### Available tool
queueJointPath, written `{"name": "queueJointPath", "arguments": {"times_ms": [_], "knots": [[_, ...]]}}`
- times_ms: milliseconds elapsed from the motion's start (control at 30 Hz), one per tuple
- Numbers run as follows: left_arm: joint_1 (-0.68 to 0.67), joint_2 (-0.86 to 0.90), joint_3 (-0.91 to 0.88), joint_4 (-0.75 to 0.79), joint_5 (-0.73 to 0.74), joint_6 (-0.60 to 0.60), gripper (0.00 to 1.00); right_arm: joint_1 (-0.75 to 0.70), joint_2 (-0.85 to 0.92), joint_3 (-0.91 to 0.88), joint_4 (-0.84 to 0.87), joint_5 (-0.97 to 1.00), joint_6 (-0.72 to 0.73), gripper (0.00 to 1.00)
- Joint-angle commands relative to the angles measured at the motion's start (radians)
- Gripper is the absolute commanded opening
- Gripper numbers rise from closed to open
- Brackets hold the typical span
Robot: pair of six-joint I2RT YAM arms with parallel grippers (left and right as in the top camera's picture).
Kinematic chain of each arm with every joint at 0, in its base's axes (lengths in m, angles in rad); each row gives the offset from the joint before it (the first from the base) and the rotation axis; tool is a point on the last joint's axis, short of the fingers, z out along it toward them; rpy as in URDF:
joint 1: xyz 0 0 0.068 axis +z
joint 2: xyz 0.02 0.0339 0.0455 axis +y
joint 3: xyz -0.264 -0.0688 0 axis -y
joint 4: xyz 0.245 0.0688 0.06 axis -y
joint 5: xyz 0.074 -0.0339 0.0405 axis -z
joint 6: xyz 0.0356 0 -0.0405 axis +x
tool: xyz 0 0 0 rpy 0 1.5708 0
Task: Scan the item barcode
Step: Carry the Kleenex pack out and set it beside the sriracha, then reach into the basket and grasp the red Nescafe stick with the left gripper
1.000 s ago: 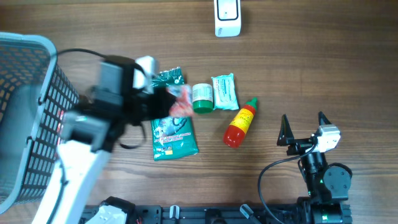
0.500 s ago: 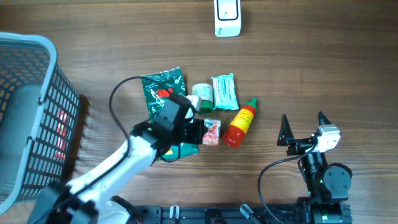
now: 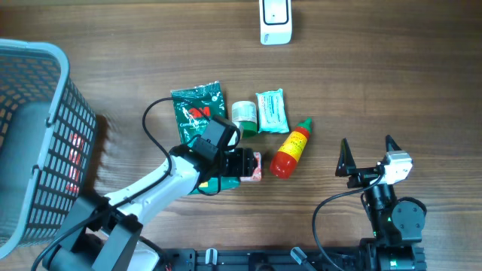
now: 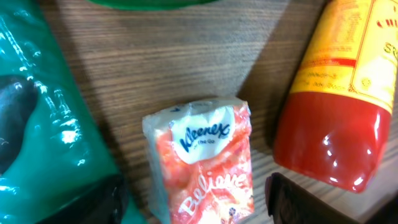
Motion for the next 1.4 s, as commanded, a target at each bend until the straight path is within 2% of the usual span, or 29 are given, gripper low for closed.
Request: {"name": "queueJointPath", "arguments": {"times_ms": [0, 233, 467, 600, 633, 733, 833, 1033, 1100, 1200, 1267, 1367], "knots": [[-0.003, -0.061, 0.051, -0.025, 0.036, -0.015, 0.98, -0.002, -0.002, -0.001, 0.002, 0.01, -0.01, 1.0], [-0.003, -0.208, 0.067, -0.029, 0.015, -0.004, 1.0, -0.002, -0.002, -0.001, 0.002, 0.011, -0.01, 1.0], [-0.003, -0.331, 0.1, -0.048, -0.114, 0.041, 1.0, -0.002, -0.002, -0.001, 0.002, 0.011, -0.01, 1.0], [0.003, -0.369, 0.224, -0.183, -0.267, 0.042, 1.0, -0.002, -0.002, -0.001, 0.002, 0.011, -0.011, 1.0], [0.016, -0.369, 0.3, -0.266, -0.343, 0.042, 1.0, -0.002, -0.002, -0.001, 0.002, 0.011, -0.011, 1.0], [0.079, -0.368, 0.449, -0.387, -0.46, 0.041, 1.0, -0.002, -0.002, -0.001, 0.002, 0.011, -0.01, 1.0], [0.223, -0.368, 0.616, -0.453, -0.488, 0.027, 1.0, -0.002, -0.002, -0.001, 0.002, 0.011, -0.01, 1.0], [0.618, -0.367, 0.86, -0.454, -0.488, -0.134, 1.0, -0.002, -0.002, -0.001, 0.002, 0.011, -0.01, 1.0], [0.761, -0.367, 0.893, -0.432, -0.489, -0.199, 1.0, -0.002, -0.002, -0.001, 0.002, 0.011, -0.01, 1.0], [0.982, -0.337, 0.892, -0.429, -0.483, -0.366, 1.0, -0.002, -0.002, -0.001, 0.002, 0.01, -0.01, 1.0], [1.089, -0.298, 0.892, -0.455, -0.455, -0.476, 1.0, -0.002, -0.002, -0.001, 0.002, 0.011, -0.01, 1.0], [1.202, -0.222, 0.892, -0.462, -0.362, -0.567, 1.0, -0.002, -0.002, -0.001, 0.002, 0.011, -0.01, 1.0]]}}
